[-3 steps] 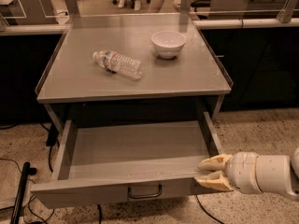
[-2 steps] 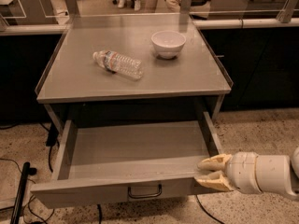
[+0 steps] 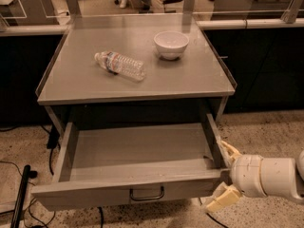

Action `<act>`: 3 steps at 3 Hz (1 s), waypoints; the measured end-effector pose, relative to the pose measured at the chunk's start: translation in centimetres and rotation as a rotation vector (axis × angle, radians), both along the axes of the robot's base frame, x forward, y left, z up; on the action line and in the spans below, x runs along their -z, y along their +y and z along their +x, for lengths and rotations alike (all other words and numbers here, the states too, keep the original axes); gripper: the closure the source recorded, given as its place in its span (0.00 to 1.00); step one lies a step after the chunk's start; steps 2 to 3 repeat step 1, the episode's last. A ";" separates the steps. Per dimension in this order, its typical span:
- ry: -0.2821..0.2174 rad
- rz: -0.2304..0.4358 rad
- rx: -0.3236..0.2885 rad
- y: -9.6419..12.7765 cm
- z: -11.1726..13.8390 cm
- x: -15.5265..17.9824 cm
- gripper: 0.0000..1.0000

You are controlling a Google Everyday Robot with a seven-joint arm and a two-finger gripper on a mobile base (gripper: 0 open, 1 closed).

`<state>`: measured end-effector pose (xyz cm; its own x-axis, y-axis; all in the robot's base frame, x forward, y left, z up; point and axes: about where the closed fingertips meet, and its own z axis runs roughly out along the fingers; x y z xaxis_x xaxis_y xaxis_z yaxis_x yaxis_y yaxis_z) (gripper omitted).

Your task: Open top drawer

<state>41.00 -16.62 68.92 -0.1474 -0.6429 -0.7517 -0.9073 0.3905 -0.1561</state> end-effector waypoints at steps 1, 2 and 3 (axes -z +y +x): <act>0.000 0.000 0.000 0.0 0.0 0.0 0.00; 0.000 0.000 0.000 0.0 0.0 0.0 0.00; 0.000 0.000 0.000 0.0 0.0 0.0 0.00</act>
Offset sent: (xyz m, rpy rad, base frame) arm 0.0000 0.0000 0.0000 0.0000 0.0000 0.0000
